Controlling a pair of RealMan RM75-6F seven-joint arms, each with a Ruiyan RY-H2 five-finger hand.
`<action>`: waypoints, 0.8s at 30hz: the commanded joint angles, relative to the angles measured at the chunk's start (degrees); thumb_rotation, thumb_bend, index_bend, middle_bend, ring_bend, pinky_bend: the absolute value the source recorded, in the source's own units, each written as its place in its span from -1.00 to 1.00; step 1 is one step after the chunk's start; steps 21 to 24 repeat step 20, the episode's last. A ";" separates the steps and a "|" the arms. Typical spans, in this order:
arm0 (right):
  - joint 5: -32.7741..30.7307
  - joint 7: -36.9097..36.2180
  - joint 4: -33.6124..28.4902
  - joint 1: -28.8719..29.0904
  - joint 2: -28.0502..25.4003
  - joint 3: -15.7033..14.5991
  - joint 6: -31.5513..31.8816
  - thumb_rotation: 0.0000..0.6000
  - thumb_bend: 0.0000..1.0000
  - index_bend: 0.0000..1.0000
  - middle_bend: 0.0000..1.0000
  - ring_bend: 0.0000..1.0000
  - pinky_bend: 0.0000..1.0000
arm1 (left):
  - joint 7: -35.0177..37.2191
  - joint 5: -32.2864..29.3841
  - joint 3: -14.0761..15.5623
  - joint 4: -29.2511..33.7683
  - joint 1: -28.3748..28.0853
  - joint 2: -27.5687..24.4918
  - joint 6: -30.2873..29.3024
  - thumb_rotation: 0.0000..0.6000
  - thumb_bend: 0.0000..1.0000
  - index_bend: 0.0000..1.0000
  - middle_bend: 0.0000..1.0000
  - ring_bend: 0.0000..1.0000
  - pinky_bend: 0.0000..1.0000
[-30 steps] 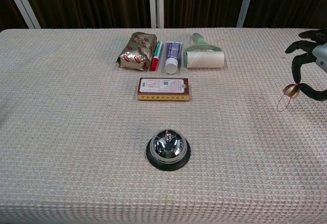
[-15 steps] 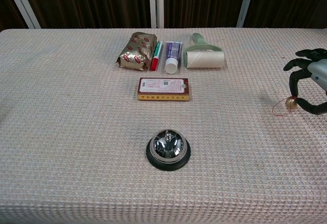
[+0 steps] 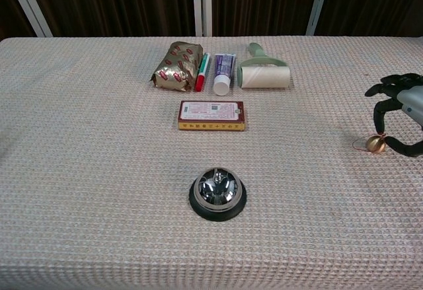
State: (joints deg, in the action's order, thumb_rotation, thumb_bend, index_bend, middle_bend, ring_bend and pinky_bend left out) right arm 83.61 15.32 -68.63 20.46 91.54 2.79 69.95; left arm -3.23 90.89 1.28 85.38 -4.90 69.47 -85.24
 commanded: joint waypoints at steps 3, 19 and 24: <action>-0.35 -1.68 -2.27 -0.13 -1.96 -0.15 -0.63 1.00 -0.71 -1.00 -1.00 -1.00 -1.00 | 0.14 0.12 0.05 -0.22 0.10 0.11 -0.20 1.00 -0.80 -0.83 -0.87 -0.93 -0.67; -1.38 -12.24 -5.08 -15.63 -16.11 -4.18 16.09 1.00 -0.83 -1.00 -1.00 -1.00 -1.00 | 0.57 0.47 -0.44 0.72 0.85 -0.80 -2.46 1.00 -0.80 -0.83 -0.87 -0.93 -0.67; -1.55 -13.46 -4.33 -16.11 -16.30 -3.82 16.64 1.00 -0.83 -1.00 -1.00 -1.00 -1.00 | 0.55 0.37 -0.53 0.87 0.87 -0.95 -2.54 1.00 -0.80 -0.83 -0.87 -0.93 -0.67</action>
